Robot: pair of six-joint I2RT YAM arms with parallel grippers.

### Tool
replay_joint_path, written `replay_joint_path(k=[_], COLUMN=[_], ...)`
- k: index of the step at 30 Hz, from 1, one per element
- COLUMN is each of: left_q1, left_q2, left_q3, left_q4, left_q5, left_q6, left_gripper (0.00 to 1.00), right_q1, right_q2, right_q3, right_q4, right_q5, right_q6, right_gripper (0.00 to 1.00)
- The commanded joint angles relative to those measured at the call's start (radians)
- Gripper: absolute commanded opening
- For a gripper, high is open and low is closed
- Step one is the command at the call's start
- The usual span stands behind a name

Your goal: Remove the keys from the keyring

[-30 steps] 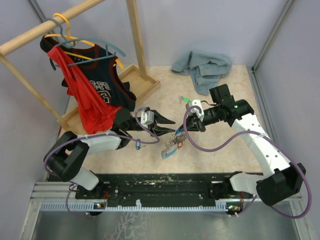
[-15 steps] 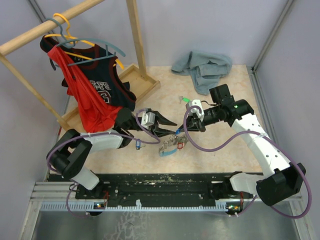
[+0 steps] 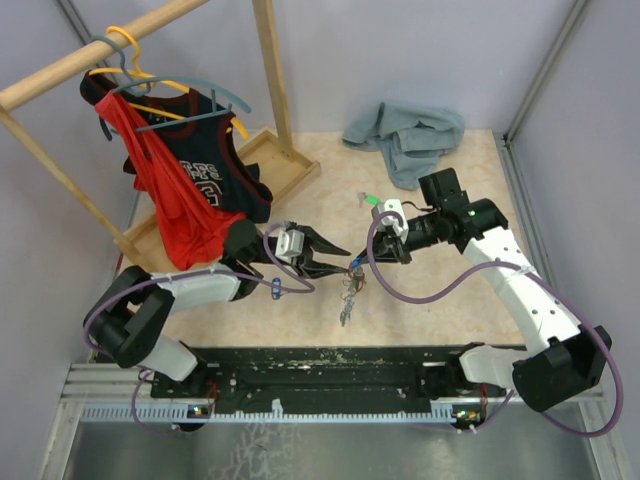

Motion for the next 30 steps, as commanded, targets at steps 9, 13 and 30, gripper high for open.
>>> replay_joint_path(k=[9,13,30], left_q1=[0.0,0.013,-0.015], left_q2=[-0.05,-0.073,-0.013], left_q3=[-0.022,-0.009,-0.037], left_q4=[-0.054,-0.093,0.024], left_q5=[-0.021,-0.13,-0.117], left_q6=[0.035,0.031,0.008], left_gripper=[0.45,0.44,0.44], right_q1=[-0.001,-0.001,-0.001], right_q2=[-0.015,-0.015,-0.011], right_q3=[0.063,0.061,0.063], right_q4=[0.014,0.015,0.009], right_q5=[-0.069,-0.071,-0.077], right_q6=[-0.023,-0.026,-0.03], right_gripper=[0.0,0.0,0.0])
